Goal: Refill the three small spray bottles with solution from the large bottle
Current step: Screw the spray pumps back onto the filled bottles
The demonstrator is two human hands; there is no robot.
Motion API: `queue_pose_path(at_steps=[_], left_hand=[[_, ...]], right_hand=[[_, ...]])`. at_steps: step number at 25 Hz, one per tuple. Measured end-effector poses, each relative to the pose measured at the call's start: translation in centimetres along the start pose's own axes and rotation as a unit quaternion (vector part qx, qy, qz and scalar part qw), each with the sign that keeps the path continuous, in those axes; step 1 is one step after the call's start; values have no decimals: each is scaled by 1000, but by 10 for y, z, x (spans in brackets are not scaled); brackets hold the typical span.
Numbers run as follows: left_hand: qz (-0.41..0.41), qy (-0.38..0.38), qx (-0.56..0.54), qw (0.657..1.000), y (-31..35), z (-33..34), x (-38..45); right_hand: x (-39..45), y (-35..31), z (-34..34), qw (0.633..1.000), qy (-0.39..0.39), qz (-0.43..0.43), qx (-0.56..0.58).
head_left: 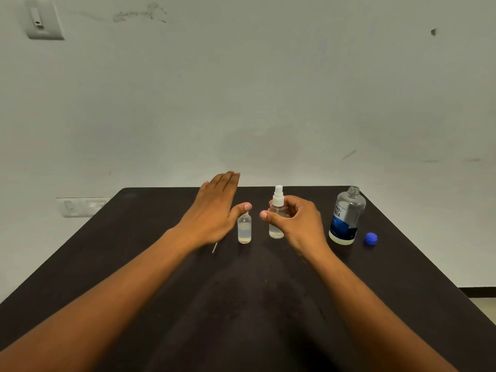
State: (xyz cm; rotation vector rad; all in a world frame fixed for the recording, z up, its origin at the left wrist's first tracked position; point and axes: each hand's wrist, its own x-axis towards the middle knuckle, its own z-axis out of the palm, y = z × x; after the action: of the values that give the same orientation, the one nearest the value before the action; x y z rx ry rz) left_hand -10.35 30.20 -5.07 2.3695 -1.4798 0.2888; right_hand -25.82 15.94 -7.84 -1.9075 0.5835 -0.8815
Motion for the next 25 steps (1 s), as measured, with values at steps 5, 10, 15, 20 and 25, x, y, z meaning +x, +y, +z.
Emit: queue_pose_path(at_steps=[5,10,15,20,25], left_hand=[[-2,-30,35,999,-13,20,42],[10,-14,30,999,-31,33,85],[12,-20,69,997,-58,47,123],[6,-44,95,994,-80,60,145],[11,-46,107,993,-90,70,162]], right_hand=[[50,30,15,999,22,25,-23],[104,64,32,996,63,49,-44],[166,93,51,991,103,68,-60],[228,117,66,985,114,77,-102],[260,137,82,980,119,91,-133]])
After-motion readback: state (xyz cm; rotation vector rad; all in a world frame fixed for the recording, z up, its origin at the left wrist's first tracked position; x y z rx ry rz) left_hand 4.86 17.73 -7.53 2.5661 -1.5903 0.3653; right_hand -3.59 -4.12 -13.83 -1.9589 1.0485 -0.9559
